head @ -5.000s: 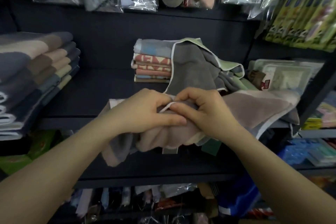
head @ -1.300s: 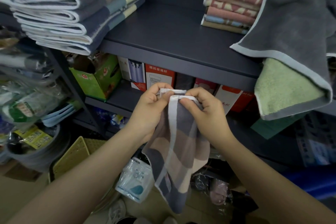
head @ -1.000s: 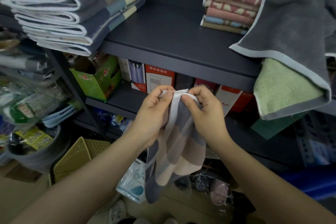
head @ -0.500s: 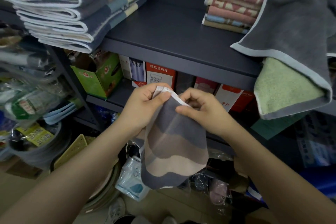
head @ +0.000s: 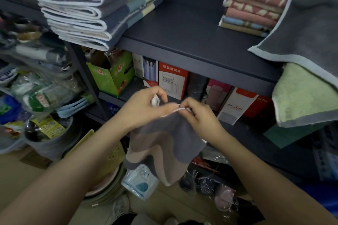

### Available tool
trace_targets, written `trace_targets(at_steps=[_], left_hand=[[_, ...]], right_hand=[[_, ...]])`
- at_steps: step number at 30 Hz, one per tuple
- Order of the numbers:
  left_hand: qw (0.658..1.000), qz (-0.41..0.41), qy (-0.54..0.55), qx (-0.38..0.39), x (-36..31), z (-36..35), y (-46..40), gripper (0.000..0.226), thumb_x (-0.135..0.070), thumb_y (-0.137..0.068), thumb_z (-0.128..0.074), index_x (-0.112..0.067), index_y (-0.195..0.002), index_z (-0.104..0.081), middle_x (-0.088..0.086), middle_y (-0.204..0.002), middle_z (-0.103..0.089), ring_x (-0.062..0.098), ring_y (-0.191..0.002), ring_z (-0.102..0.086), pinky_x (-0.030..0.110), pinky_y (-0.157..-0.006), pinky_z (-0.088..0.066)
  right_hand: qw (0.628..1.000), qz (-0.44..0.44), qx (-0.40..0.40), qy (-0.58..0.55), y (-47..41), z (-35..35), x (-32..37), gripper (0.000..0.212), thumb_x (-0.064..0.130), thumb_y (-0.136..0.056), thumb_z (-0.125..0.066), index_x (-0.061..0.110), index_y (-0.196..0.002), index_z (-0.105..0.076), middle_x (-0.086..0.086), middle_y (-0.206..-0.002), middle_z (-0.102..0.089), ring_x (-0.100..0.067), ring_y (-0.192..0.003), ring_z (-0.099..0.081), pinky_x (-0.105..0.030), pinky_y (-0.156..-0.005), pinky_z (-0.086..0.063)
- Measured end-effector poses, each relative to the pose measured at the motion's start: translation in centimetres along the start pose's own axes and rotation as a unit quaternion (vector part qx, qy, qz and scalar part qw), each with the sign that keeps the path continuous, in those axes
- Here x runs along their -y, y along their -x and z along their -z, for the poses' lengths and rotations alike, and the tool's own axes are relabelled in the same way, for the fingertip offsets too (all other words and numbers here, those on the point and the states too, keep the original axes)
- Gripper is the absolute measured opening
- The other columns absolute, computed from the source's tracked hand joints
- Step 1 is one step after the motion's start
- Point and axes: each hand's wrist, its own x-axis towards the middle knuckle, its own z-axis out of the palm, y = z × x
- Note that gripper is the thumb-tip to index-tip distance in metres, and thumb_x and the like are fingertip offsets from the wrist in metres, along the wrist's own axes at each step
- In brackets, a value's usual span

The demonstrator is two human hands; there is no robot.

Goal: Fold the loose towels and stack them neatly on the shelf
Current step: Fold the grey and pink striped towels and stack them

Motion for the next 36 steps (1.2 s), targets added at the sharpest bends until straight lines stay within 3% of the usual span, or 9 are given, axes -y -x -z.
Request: trace_targets(at_steps=[2,5,9,12,16,20,28,31,36], left_hand=[[0.979,0.018,-0.201,0.037,0.0,0.1,-0.1,0.068,-0.078,-0.046,-0.055,-0.030,-0.093,-0.059,-0.012,-0.079,-0.059,0.008,-0.074,-0.054,0.029,-0.062,-0.045],[0.945,-0.034,-0.320,0.054,0.1,-0.3,-0.1,0.035,-0.066,-0.066,-0.056,-0.031,-0.064,-0.053,-0.011,-0.059,-0.055,0.013,-0.067,-0.057,0.030,-0.054,-0.044],[0.974,-0.089,-0.204,-0.034,0.7,-0.4,0.2,0.027,-0.035,-0.088,-0.054,-0.027,-0.062,-0.059,-0.003,-0.058,-0.061,0.014,-0.059,-0.058,0.036,-0.055,-0.047],[0.990,-0.056,-0.013,-0.130,1.2,-0.3,-0.1,0.019,-0.018,-0.088,-0.058,-0.027,-0.075,-0.068,-0.005,-0.066,-0.067,0.003,-0.062,-0.059,0.019,-0.060,-0.046],[0.949,0.029,0.169,-0.266,2.1,0.6,-1.5,0.031,-0.014,-0.087,-0.058,-0.037,-0.068,-0.066,-0.026,-0.062,-0.065,-0.011,-0.059,-0.056,0.005,-0.056,-0.042],[0.906,0.107,0.235,-0.336,4.2,1.5,-2.7,0.036,-0.019,-0.087,-0.061,-0.038,-0.056,-0.066,-0.026,-0.057,-0.063,-0.012,-0.054,-0.055,0.005,-0.051,-0.042],[0.895,0.165,0.213,-0.357,7.8,0.7,-3.8,0.015,-0.013,-0.087,-0.061,-0.022,-0.076,-0.066,-0.014,-0.066,-0.060,-0.010,-0.049,-0.053,0.005,-0.047,-0.040],[0.893,0.213,0.188,-0.349,9.0,0.3,-4.1,0.006,-0.014,-0.086,-0.063,-0.014,-0.088,-0.069,-0.011,-0.066,-0.060,0.003,-0.059,-0.055,0.018,-0.054,-0.042],[0.894,0.293,0.182,-0.286,10.4,-0.6,-4.8,0.022,-0.025,-0.078,-0.074,-0.004,-0.083,-0.068,0.006,-0.079,-0.065,0.022,-0.077,-0.057,0.023,-0.060,-0.041]], right_hand=[[0.999,0.020,-0.016,0.020,-0.2,-0.5,0.3,0.009,0.014,-0.091,-0.055,0.006,-0.091,-0.059,0.005,-0.083,-0.058,-0.014,-0.079,-0.056,-0.029,-0.068,-0.040],[0.999,0.046,-0.015,0.026,-0.5,-0.6,0.8,0.009,0.014,-0.089,-0.058,0.006,-0.090,-0.063,-0.003,-0.088,-0.063,-0.018,-0.083,-0.057,-0.033,-0.074,-0.044],[0.998,0.057,-0.018,-0.015,-0.7,-0.1,0.7,0.006,0.013,-0.087,-0.062,0.008,-0.089,-0.065,0.001,-0.083,-0.059,-0.010,-0.079,-0.054,-0.019,-0.074,-0.040],[0.998,0.050,0.045,-0.013,-0.5,0.6,-0.4,0.009,0.017,-0.087,-0.063,0.012,-0.080,-0.063,0.000,-0.079,-0.054,-0.012,-0.075,-0.052,-0.018,-0.069,-0.037],[0.986,0.022,0.156,0.047,1.0,0.5,-3.1,0.027,0.022,-0.090,-0.059,0.001,-0.072,-0.057,-0.006,-0.075,-0.048,-0.013,-0.069,-0.048,-0.025,-0.063,-0.035],[0.986,-0.014,0.160,0.034,2.0,0.8,-5.0,0.026,0.019,-0.094,-0.051,0.004,-0.075,-0.060,-0.005,-0.083,-0.055,-0.014,-0.075,-0.051,-0.026,-0.069,-0.038],[0.984,-0.059,0.067,0.151,2.7,2.6,-7.2,0.034,0.032,-0.094,-0.047,0.022,-0.063,-0.039,0.007,-0.062,-0.040,-0.017,-0.063,-0.043,-0.033,-0.059,-0.031],[0.991,-0.096,-0.072,0.057,2.3,3.0,-6.6,0.031,0.025,-0.087,-0.062,0.014,-0.061,-0.047,-0.004,-0.061,-0.048,-0.014,-0.060,-0.047,-0.028,-0.056,-0.032],[0.961,-0.209,-0.128,-0.126,1.5,3.9,-5.5,0.023,0.022,-0.086,-0.061,0.023,-0.069,-0.045,0.003,-0.071,-0.051,-0.006,-0.066,-0.050,-0.021,-0.058,-0.040]])
